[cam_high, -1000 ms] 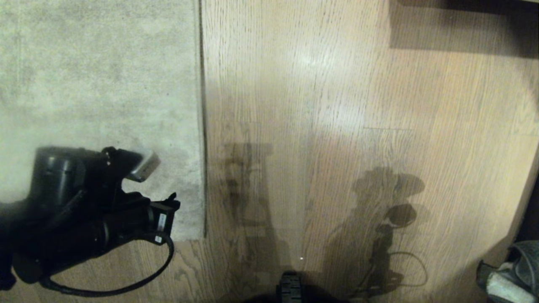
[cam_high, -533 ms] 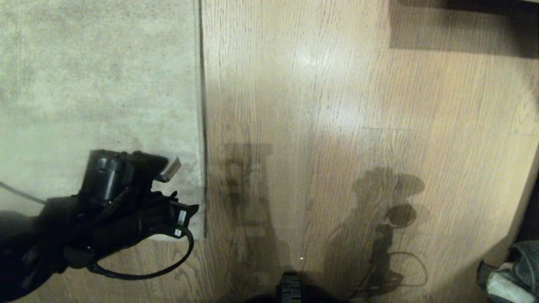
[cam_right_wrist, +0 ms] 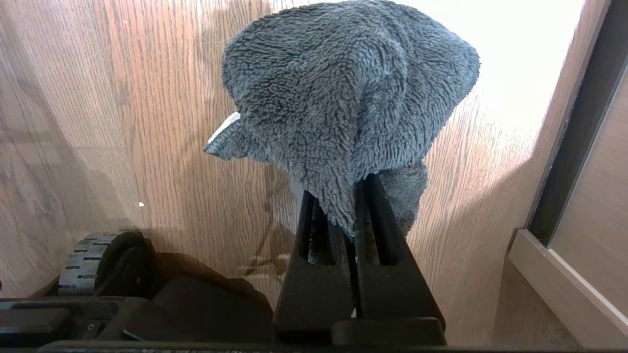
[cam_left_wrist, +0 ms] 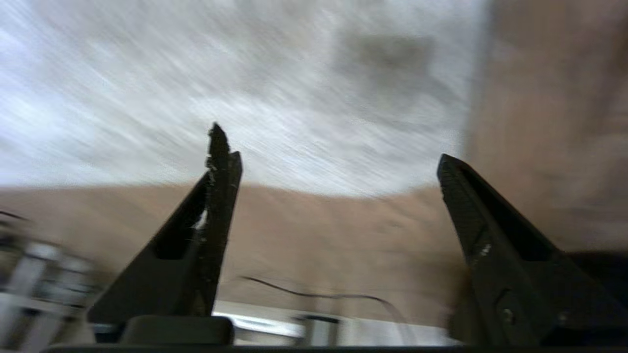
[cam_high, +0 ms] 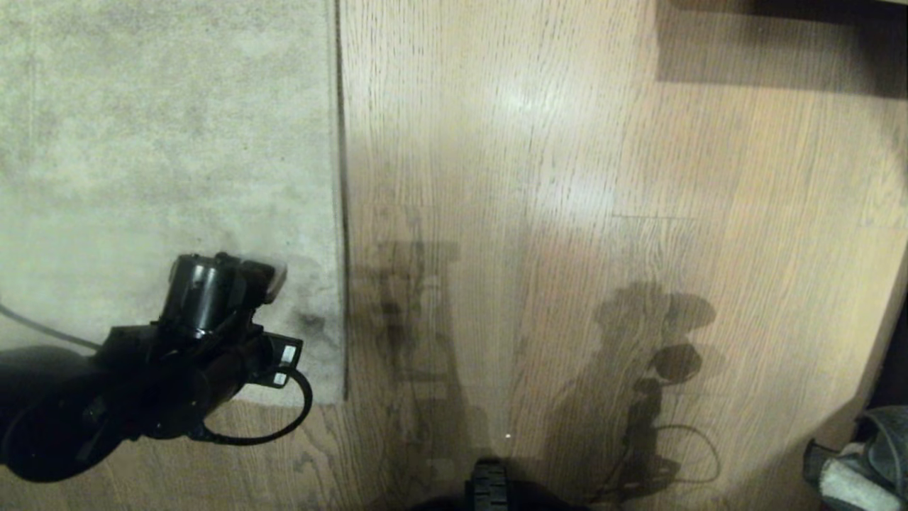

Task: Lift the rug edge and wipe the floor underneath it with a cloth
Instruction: Lift up the carpet

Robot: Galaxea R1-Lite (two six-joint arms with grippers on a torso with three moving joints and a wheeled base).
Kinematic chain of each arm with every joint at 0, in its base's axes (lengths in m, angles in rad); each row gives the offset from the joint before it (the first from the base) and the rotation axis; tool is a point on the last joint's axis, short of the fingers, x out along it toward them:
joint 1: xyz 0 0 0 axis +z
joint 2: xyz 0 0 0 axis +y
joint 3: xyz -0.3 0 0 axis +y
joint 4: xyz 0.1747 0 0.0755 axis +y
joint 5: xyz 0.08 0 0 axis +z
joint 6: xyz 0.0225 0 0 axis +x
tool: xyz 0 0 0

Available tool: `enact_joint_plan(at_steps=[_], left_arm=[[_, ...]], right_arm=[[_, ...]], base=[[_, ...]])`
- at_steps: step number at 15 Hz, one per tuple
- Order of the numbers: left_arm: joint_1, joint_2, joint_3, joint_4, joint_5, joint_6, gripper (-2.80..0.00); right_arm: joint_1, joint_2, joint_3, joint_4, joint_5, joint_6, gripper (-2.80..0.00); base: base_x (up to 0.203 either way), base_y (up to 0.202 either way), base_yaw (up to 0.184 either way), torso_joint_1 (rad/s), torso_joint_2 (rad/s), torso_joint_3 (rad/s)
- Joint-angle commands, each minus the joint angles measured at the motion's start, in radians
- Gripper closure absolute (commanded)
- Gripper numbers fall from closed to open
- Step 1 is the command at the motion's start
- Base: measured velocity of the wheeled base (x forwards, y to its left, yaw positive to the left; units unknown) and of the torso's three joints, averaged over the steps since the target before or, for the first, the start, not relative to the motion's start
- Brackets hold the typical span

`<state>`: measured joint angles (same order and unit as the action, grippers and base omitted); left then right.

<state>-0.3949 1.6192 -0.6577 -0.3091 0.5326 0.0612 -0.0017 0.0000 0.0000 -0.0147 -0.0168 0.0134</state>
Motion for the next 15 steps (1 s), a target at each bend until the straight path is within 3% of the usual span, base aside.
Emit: enact_joint_plan(at_steps=[1,3,7,12,15], left_arm=[[0.055,0.012,-0.069,0.0,0.004,0.144,-2.8],[0.074,0.051,-0.134,-0.004,0.0,0.174,-2.8],[0.064,0.154,-0.286,-0.007,-0.004,0.173,-2.8],[-0.005,0.24,-0.403,-0.005,-0.002,0.02,-2.8],[-0.018,0.269,-0.442,0.0,-0.003,0.017,-2.8]], right_arm=[[0.0,0.002,0.0,0.001,0.0,0.0,0.0],[0.0,0.001,0.0,0.0,0.0,0.0,0.0],[0.0,0.0,0.0,0.0,0.0,0.0,0.0],[0.0,0.0,0.0,-0.001,0.0,0.0,0.0],[0.0,0.002,0.0,-0.001,-0.001,0.0,0.0]], base=[[0.0,0.0,0.0,0.0,0.0,0.0],[0.0,0.0,0.0,0.0,0.0,0.0],[0.0,0.0,0.0,0.0,0.0,0.0],[0.0,0.0,0.0,0.0,0.0,0.0],[0.0,0.0,0.0,0.0,0.0,0.0]])
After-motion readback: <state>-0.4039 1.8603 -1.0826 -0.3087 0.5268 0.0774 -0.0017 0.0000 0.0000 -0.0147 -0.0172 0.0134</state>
